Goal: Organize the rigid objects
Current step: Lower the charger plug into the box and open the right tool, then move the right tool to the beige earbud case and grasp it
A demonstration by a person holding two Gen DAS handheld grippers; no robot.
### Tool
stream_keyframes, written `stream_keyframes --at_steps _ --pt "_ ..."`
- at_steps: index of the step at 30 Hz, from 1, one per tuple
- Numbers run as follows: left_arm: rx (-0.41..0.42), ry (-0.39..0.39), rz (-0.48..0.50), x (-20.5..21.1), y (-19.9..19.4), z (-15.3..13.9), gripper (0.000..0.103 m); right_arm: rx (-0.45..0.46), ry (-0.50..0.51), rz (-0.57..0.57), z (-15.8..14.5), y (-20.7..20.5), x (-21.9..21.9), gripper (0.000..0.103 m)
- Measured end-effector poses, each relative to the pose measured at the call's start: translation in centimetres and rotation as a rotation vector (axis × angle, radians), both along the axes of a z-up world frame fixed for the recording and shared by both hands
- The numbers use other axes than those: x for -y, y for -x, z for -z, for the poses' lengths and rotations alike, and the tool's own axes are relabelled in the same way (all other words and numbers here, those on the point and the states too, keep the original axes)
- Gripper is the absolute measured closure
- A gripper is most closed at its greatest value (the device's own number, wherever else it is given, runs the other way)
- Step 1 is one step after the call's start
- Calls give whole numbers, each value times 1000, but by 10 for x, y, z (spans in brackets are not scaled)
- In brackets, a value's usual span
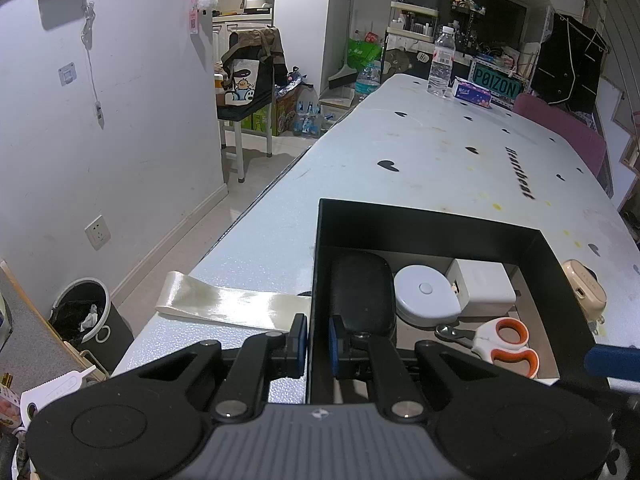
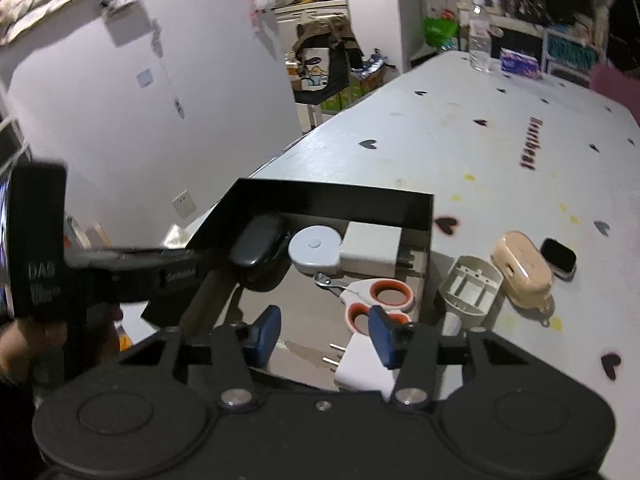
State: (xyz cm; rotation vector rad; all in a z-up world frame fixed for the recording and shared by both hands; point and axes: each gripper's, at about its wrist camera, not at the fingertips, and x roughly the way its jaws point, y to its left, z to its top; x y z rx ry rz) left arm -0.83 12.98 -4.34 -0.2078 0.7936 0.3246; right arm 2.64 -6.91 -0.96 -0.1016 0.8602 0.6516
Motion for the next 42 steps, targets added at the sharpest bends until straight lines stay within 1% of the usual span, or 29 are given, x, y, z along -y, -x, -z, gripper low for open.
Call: stream_keyframes --at_steps 8,12,14,15,17,21,24,26,29,35,42 --pt "0 0 0 0 0 0 92 -1 15 1 -5 3 1 53" --pt "0 0 0 0 0 0 92 5 23 6 -7 6 2 49" --pt "0 0 0 0 0 0 92 5 23 16 -8 8 4 42" --pt "0 0 0 0 0 0 92 6 22 20 -9 8 5 41" --pt "0 1 0 0 0 0 92 12 23 35 -11 10 8 32" --pt "0 0 0 0 0 0 92 27 22 67 -14 13 16 24" --pt "0 0 -1 0 0 0 92 26 13 94 -16 13 24 15" --pt "0 0 0 -1 0 0 92 35 8 116 -17 14 30 5" --pt "0 1 0 -1 0 0 92 60 6 157 -19 14 38 0" --pt "0 1 0 -1 0 0 92 130 1 279 -12 9 65 0" --pt "0 0 0 -1 0 0 92 218 -36 403 10 2 99 0"
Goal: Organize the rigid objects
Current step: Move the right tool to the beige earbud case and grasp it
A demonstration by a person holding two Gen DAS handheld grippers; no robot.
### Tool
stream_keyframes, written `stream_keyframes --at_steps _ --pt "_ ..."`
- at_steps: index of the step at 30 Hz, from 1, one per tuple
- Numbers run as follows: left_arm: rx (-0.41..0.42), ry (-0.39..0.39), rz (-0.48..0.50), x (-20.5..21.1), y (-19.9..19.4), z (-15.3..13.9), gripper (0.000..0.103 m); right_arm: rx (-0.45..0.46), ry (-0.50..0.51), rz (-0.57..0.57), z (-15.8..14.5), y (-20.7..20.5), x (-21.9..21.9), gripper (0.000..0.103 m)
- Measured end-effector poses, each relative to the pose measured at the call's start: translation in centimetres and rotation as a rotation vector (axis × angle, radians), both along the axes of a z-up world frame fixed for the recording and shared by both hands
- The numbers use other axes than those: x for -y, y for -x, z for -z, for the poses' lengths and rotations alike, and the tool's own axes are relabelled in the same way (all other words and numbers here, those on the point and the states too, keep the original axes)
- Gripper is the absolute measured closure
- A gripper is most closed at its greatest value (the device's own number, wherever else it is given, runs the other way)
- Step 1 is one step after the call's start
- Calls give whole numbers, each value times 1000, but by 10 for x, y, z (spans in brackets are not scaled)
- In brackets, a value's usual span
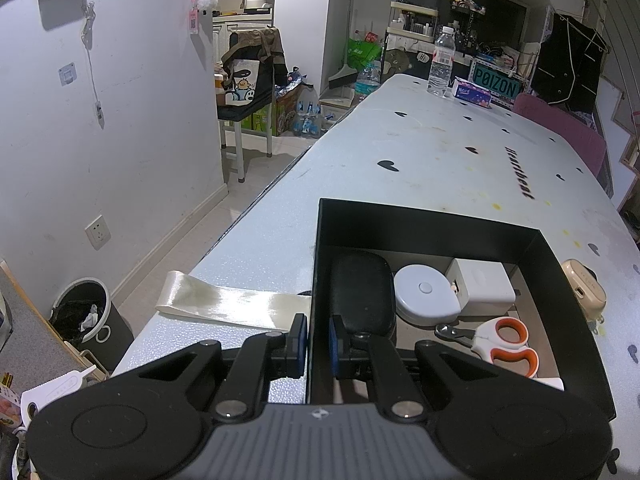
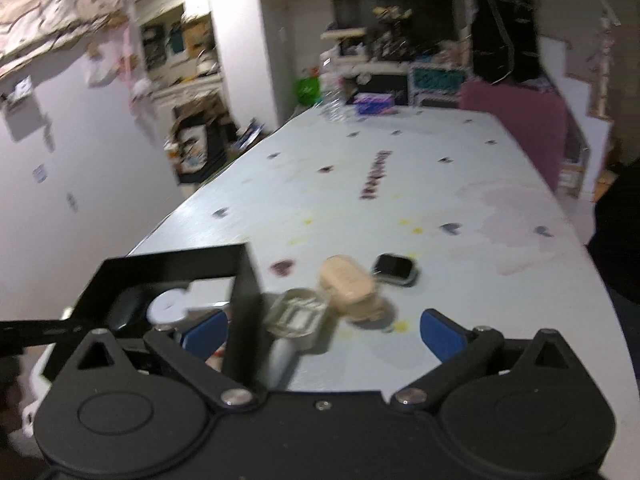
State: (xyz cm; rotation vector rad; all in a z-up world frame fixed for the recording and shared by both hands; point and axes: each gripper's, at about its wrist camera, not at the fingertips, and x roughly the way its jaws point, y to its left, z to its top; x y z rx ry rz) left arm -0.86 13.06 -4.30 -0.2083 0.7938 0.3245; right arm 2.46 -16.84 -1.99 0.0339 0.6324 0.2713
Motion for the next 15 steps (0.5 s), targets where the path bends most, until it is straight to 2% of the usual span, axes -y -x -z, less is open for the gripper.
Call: stream_keyframes --at_steps 3,5,7,11,15 --pt "0 0 0 0 0 0 92 0 -6 19 12 -6 10 0" --pt "0 0 0 0 0 0 92 21 -45 -13 21 -8 18 0" --pt "0 -1 0 0 0 0 92 36 -33 -24 30 -12 20 1" --pt "0 0 0 0 0 0 92 85 34 -39 47 -26 18 19" --pt "0 0 0 0 0 0 92 72 31 -41 54 -49 18 27"
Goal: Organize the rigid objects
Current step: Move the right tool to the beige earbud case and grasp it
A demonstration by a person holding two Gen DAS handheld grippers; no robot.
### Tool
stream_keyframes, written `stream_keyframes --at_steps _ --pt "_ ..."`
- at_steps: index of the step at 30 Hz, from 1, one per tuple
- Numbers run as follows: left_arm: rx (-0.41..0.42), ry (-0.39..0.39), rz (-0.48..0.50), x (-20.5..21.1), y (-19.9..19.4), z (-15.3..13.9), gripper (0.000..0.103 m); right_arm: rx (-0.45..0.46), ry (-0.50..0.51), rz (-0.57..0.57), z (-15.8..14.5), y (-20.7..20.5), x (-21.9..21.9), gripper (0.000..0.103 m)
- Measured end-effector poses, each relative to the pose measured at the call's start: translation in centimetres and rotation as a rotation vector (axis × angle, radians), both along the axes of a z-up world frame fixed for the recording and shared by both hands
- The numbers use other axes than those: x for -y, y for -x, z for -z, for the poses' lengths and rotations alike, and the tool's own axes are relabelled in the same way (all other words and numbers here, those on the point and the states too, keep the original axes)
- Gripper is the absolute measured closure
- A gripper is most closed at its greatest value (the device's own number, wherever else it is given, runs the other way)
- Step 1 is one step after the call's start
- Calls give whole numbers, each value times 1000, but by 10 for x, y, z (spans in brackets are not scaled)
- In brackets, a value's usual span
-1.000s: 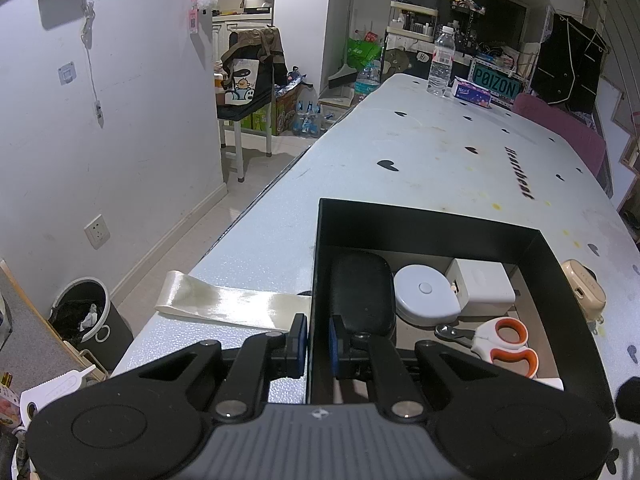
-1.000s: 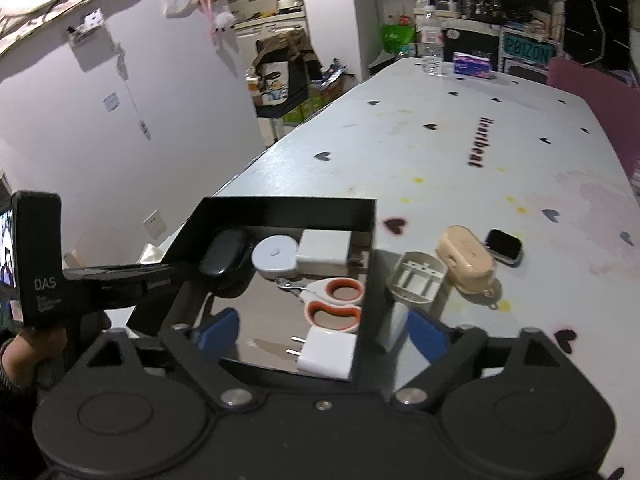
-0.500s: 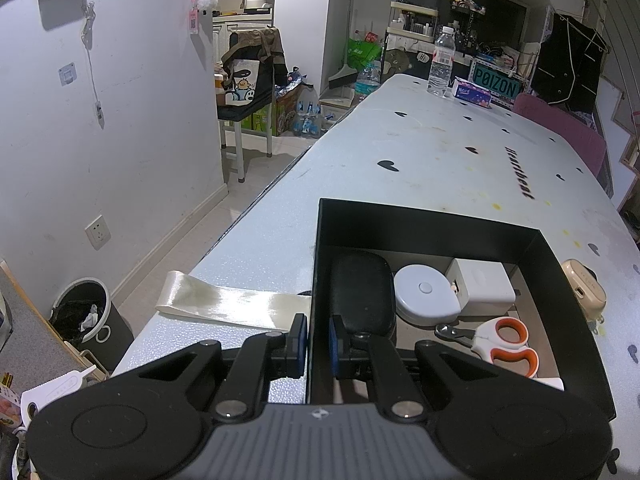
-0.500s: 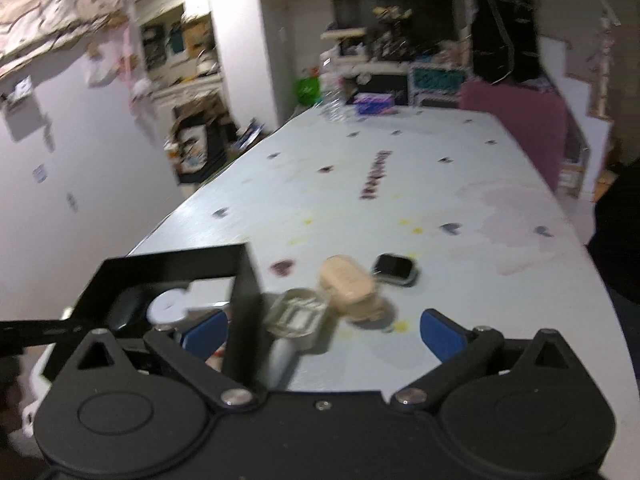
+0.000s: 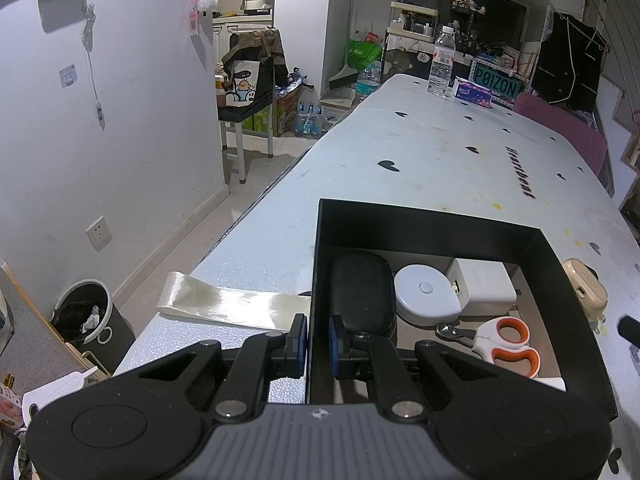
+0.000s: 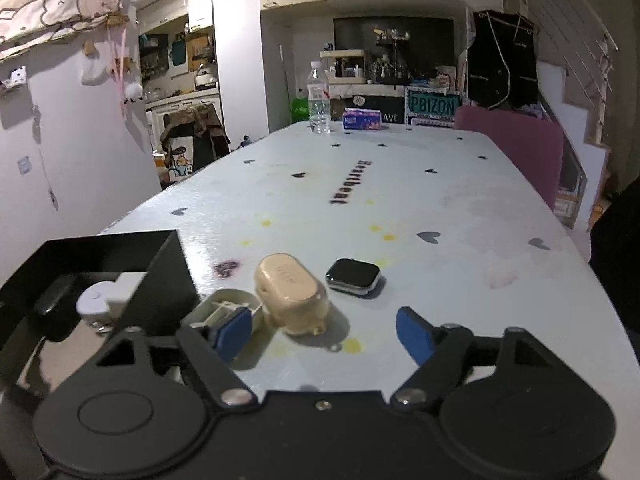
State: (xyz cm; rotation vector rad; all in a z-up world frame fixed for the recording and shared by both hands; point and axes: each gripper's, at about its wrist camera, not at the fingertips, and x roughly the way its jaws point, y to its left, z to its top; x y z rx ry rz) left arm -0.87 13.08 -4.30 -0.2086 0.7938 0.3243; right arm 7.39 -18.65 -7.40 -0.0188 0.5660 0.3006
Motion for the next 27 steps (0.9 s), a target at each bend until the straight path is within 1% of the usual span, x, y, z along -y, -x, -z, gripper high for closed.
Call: stream_keyframes --at_steps 1,3,5,9,11,15,18,21,24,27 --pt "0 0 0 0 0 0 92 4 -5 -8 1 -6 -1 30" --pt "0 0 0 0 0 0 92 12 -7 -19 2 -15 -4 33" --pt "0 0 0 0 0 0 92 11 -4 -32 4 -22 -9 40" --pt "0 0 0 0 0 0 92 1 -20 -82 9 -29 -17 45" --pt "0 0 0 0 0 0 92 -18 -6 -93 12 -30 -20 59" --pt "0 2 0 0 0 0 92 -28 4 -93 10 -22 -17 62" --pt "0 0 0 0 0 0 92 -56 14 -57 6 -6 -13 63" --pt "1 1 -1 1 0 0 92 -97 -2 -23 3 16 -4 63" --pt "0 0 -1 0 0 0 92 -107 -6 -19 2 41 -1 63" --pt "-1 -2 -3 1 0 -1 92 -124 -46 -19 1 55 0 63"
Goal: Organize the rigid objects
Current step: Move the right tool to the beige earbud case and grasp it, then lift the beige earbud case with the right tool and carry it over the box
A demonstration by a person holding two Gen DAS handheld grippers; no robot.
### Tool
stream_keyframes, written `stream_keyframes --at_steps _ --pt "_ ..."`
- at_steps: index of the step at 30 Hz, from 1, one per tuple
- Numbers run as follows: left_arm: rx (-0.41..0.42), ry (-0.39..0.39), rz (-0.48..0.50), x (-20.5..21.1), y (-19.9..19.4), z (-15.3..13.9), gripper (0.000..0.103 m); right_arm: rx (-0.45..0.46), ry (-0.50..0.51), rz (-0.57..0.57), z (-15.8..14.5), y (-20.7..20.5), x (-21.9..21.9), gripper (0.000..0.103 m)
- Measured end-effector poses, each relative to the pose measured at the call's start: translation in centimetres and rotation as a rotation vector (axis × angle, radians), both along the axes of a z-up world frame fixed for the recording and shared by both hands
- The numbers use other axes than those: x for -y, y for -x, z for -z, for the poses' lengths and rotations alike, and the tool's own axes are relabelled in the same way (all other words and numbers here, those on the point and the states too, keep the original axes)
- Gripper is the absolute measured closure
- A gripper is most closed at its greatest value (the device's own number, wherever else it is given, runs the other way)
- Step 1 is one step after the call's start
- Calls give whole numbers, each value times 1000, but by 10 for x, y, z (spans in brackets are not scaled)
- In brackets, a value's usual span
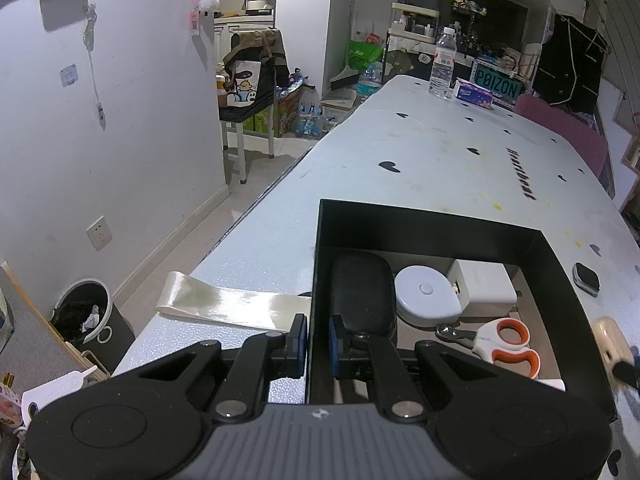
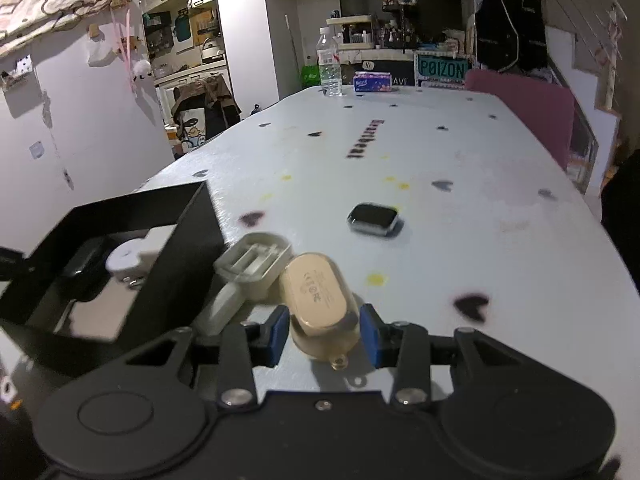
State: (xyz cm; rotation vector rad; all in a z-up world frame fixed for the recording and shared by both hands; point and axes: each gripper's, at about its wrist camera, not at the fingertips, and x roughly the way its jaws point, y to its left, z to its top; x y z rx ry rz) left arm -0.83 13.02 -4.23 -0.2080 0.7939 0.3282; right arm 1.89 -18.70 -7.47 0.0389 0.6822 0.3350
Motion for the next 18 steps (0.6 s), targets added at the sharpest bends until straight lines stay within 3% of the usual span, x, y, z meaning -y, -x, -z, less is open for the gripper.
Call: stream_keyframes --at_steps 1,3,5,8,12,14,15,18 --pt "-1 -1 0 0 0 -1 92 2 -7 3 -1 1 0 63" --pt "-2 -3 -2 0 0 -1 92 23 7 7 -3 0 -1 52" --pt "-2 -2 -2 -1 0 -1 92 28 35 26 -3 -7 -4 34" --pt "-1 -1 -2 0 0 -1 92 -10 42 6 1 -28 -7 30" --pt "-4 1 -5 0 -1 -1 92 -75 68 -11 8 -50 -15 31" --pt "-4 5 -9 0 -1 -1 92 -89 68 -37 11 -53 -18 40" --pt "-4 8 -10 0 -1 -1 92 -97 69 -45 13 -53 -19 53" --pt "-2 14 -12 -2 -1 -1 92 -94 74 -45 15 -48 -19 57"
